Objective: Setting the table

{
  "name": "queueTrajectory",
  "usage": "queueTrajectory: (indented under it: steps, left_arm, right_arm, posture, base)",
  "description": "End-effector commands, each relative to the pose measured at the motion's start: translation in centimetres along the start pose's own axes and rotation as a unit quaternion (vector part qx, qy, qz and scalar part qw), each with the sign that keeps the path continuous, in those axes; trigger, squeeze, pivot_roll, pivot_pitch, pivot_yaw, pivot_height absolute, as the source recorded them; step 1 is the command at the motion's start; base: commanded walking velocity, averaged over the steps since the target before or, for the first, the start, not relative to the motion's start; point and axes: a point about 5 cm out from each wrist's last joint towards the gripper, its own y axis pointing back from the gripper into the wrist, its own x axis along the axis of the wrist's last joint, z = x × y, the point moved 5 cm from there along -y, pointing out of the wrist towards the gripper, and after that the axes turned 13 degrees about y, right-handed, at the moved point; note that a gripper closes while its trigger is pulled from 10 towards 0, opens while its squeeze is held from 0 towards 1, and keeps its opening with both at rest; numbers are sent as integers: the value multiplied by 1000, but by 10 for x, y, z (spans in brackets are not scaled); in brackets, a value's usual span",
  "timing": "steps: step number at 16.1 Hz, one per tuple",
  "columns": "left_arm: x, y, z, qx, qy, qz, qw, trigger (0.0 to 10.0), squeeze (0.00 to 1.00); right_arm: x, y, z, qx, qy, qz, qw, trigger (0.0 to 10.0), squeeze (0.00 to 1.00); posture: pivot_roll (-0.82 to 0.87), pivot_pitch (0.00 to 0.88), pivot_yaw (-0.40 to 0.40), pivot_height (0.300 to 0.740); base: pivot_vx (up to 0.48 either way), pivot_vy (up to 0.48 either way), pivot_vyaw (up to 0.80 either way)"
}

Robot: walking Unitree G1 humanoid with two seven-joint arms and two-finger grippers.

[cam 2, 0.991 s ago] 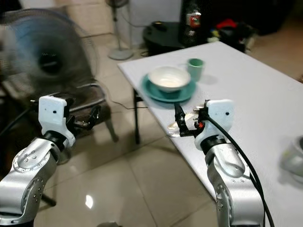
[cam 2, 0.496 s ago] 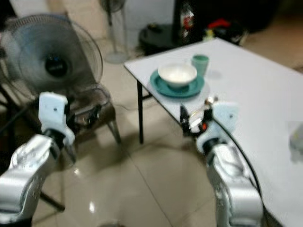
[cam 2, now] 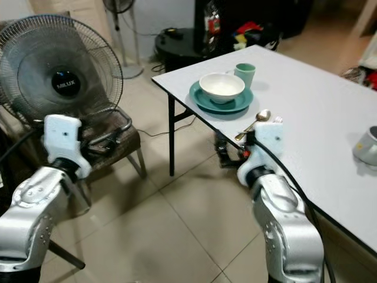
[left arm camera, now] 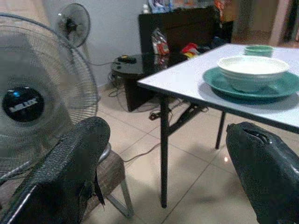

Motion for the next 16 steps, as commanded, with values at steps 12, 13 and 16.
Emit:
queueTrajectory:
  steps: [12,13,16]
  left_arm:
    - [-10,8,5,9,19,-7,1000,10000,0]
    - [-10,8,5,9,19,-7,1000,10000,0]
    - [-9,8,5,10,19,-6,1000,10000,0]
  right_arm:
    - [1,3,-1,35,18,-8,999,10000,0]
    - [2,4,-1,36,19,-8,999,10000,0]
    - [1,4,-2,35,18,-11,999,10000,0]
  posture:
    - [69,0,8,740]
    - [69,0,9,740]
    - [70,0,9,740]
  base:
    - [0,316,0]
    - [0,319,0]
    - [0,317,0]
